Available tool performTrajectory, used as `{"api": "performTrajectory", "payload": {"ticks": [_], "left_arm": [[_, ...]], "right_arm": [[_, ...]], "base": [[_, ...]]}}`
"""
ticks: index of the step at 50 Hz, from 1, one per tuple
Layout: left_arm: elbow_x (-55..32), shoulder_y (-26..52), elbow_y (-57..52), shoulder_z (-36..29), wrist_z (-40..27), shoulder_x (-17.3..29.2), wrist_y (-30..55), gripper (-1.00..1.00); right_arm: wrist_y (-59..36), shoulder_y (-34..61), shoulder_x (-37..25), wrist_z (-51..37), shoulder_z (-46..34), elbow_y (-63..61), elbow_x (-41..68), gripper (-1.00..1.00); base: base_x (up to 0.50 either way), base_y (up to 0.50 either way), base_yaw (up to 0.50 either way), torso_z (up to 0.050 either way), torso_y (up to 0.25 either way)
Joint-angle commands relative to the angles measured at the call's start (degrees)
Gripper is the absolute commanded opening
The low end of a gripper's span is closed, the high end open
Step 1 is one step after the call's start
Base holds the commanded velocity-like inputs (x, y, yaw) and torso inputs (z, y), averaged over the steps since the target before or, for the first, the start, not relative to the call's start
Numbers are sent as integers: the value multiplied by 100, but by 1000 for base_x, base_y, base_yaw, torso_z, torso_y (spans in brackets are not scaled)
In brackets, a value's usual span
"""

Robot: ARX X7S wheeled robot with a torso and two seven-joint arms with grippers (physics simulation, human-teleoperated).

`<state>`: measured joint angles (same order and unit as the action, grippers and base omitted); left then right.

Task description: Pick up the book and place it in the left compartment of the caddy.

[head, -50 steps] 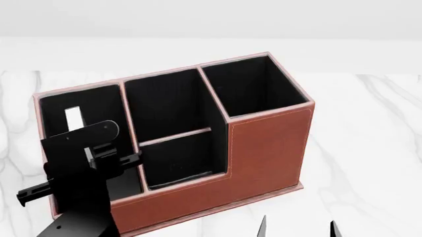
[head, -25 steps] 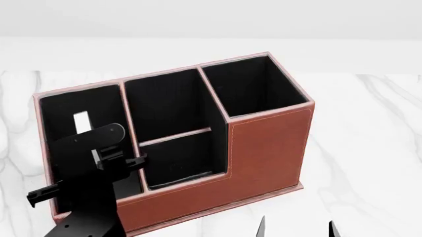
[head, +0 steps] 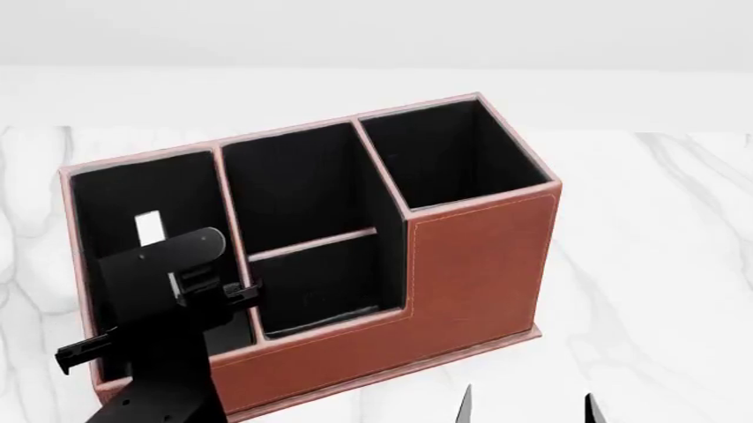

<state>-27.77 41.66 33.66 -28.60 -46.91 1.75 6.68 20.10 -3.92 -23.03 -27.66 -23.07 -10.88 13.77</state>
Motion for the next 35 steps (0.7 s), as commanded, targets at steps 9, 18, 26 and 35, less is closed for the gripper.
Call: {"api": "performTrajectory", "payload": {"ticks": [9,18,26,35], "left_arm": [[-24,402,1130,-288,162,-106,-675,-100],[-301,597,1671,-590,142,-135,-973,-100],[-555,690,1874,-854,91,-119,-1132,-100],[-766,798,2136,-1131,124,-138,-1309,-100]], "right_arm": [[-7,3,-11,-16,-28,5,-7,100],[-38,6,-25,-35,-32,-30,3,100],[-44,7,-34,-41,-43,-42,5,100],[-11,19,-34,-36,-47,-10,18,100]], "base": [[0,0,0,0,1],[0,0,0,0,1],[0,0,0,1,1],[0,0,0,0,2]]}}
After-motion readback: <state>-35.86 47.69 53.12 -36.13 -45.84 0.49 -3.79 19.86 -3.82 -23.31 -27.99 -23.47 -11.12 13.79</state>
